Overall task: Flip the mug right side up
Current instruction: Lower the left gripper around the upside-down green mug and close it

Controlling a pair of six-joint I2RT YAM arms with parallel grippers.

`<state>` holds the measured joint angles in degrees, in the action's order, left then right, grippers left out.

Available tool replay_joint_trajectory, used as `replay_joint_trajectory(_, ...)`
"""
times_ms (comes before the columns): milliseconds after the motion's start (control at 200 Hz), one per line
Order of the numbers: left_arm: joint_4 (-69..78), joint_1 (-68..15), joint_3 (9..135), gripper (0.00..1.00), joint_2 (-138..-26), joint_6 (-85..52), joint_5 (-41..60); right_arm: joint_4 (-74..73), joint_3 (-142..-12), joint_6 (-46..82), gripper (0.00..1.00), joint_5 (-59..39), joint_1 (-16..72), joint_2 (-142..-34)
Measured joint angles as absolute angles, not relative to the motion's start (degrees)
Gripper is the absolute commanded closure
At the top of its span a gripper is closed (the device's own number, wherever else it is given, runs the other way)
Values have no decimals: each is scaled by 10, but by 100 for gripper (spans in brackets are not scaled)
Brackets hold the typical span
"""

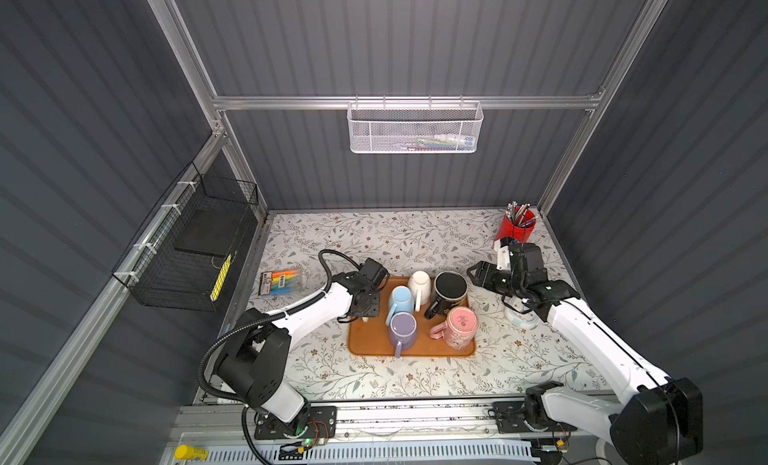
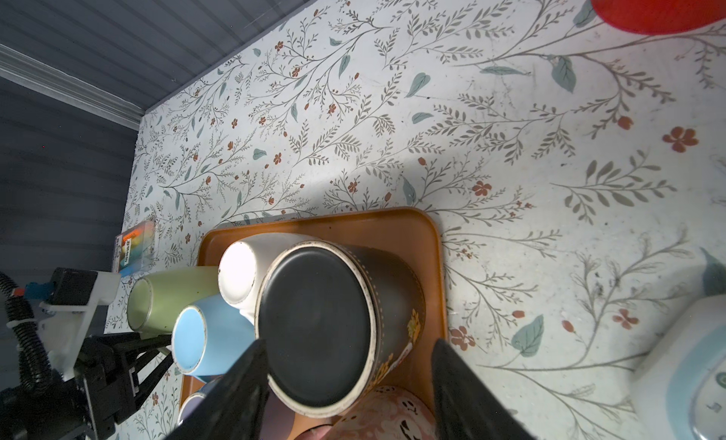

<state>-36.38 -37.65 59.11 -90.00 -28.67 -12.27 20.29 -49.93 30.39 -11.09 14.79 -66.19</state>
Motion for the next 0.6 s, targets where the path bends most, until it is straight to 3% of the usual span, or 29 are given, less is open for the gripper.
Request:
replay_joint_trajectory(365,-375,-371,605,76,-914,-273,-111,197,-500,304,35,-111,148,-666)
replay_joint_trajectory(600,-377,-370,608,90,-915,-265,-108,194,-499,303,35,-111,148,-669)
